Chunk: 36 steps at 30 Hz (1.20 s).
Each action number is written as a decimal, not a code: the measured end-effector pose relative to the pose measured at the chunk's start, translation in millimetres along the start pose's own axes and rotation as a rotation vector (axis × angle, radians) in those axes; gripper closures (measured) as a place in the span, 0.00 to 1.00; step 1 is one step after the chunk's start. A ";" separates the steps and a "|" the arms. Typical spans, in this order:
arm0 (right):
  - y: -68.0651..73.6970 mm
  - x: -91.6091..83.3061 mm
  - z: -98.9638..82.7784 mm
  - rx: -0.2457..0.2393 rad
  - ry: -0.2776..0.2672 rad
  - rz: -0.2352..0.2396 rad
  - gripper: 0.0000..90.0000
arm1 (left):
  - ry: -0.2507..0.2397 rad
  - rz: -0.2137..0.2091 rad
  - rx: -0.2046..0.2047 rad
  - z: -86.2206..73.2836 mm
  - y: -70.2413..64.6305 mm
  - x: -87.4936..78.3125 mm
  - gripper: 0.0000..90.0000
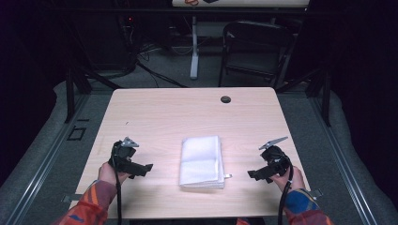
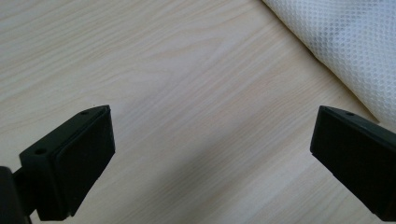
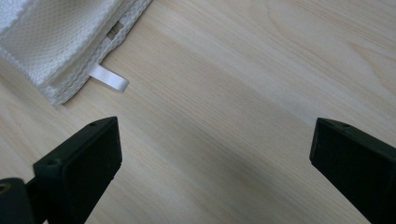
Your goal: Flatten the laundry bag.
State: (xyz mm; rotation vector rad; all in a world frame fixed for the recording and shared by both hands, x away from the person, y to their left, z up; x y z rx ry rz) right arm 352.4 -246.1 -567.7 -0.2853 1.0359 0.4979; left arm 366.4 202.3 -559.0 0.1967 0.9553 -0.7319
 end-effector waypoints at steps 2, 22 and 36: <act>1.7 0.7 0.4 0.010 -0.006 0.004 0.02 | 0.004 -0.008 0.003 0.5 -1.7 -0.3 0.00; 6.0 -1.0 1.0 -0.006 0.017 0.002 0.03 | -0.064 -0.037 0.065 18.4 -33.1 0.6 0.00; 10.6 1.6 2.5 0.013 0.014 0.032 0.04 | -0.065 -0.134 0.186 44.6 -84.3 31.8 0.05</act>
Point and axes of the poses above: each handheld gripper's, and its own axes: x roughly forward along the jaws, z roughly out of its top, y roughly to its left, the point moved 5 cm from there along x, roughly forward along the jaws, and after that the axes turned 7 degrees about -z, right-handed, at the moved point
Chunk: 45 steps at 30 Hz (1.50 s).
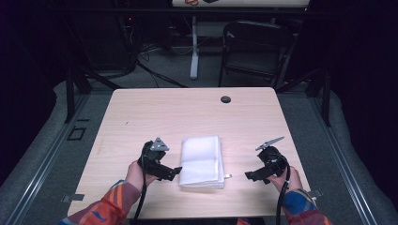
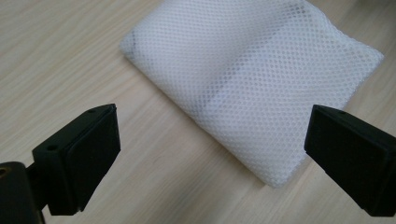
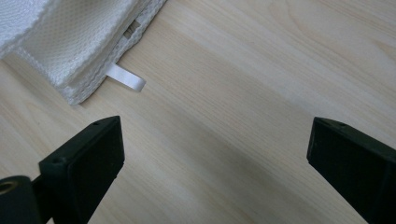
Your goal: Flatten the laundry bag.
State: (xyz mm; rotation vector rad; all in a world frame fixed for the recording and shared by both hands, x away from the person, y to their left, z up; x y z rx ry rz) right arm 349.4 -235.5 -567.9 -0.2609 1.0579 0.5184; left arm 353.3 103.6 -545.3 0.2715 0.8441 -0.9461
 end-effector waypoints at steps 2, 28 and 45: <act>-0.7 -1.4 -0.1 -0.012 0.013 -0.007 0.05 | 0.002 -0.012 -0.001 1.1 -2.7 2.8 0.06; 11.8 7.4 -0.8 -0.041 0.057 0.031 0.12 | 0.177 -0.067 0.237 9.8 -60.4 77.7 0.19; 20.5 9.5 0.3 -0.084 0.054 0.046 0.17 | 0.188 -0.146 0.276 2.7 -56.6 84.3 0.70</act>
Point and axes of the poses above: each handheld gripper's, and its own axes: x roughly forward along the jaws, z roughly out of its top, y roughly to its left, the point moved 5 cm from there along x, roughly forward along the jaws, and after that the axes turned 7 degrees about -z, right-handed, at the moved point
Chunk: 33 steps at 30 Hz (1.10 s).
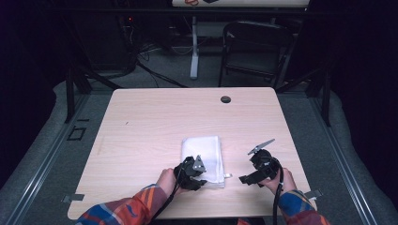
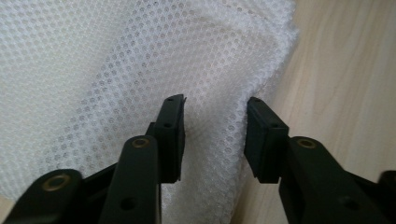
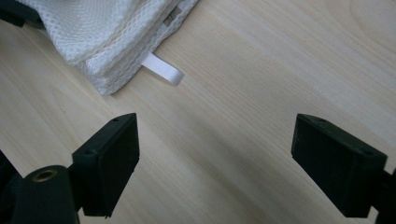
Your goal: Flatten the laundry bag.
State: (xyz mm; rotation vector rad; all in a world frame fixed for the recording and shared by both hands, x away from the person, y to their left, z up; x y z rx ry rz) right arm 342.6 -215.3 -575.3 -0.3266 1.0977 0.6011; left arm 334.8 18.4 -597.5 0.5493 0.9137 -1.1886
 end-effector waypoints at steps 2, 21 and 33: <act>2.2 -0.1 1.4 -0.015 0.006 0.011 0.21 | -0.001 -0.009 0.005 -0.3 0.1 -0.2 0.78; 25.9 6.7 16.3 -0.117 -0.005 -0.010 0.69 | -0.027 0.005 0.000 -2.8 4.4 -2.1 0.93; 33.7 12.7 22.3 -0.165 0.005 -0.010 0.98 | -0.071 0.017 0.006 -0.6 5.9 -8.9 0.93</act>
Point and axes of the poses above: each handheld gripper's, and its own axes: x roughly forward along the jaws, z roughly out of its top, y roughly to its left, the point moved 5 cm from there along x, roughly forward along the jaws, and after that the axes turned 7 degrees about -z, right-handed, at the moved point
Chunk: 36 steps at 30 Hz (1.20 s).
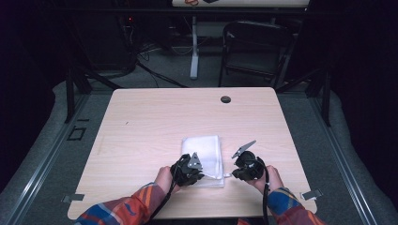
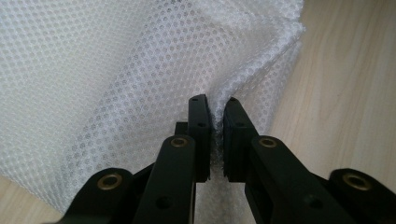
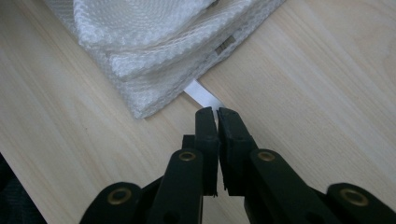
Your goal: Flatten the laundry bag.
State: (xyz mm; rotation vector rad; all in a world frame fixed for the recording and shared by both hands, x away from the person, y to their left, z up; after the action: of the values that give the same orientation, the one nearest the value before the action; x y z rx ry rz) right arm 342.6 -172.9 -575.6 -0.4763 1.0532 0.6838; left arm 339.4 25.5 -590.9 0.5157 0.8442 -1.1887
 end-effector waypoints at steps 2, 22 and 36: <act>0.6 -0.1 1.2 -0.008 0.000 -0.010 1.00 | -0.008 0.003 -0.001 0.5 0.6 -1.5 0.93; 7.8 7.3 10.0 -0.020 -0.005 0.020 1.00 | -0.065 0.000 -0.024 3.3 5.7 -10.8 0.93; 26.9 19.1 26.4 -0.067 -0.041 0.066 1.00 | -0.090 0.000 -0.057 3.9 7.0 -12.4 0.93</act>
State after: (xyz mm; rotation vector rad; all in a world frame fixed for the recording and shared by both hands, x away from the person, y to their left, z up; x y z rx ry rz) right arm 346.2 -131.5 -582.7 -0.4850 1.0137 0.7859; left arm 345.6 32.2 -579.2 0.4125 0.7985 -1.1754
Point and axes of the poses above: each handheld gripper's, and its own axes: x roughly forward along the jaws, z roughly out of its top, y roughly to its left, the point moved 5 cm from there along x, roughly forward along the jaws, and after that the axes turned 7 degrees about -z, right-handed, at the moved point
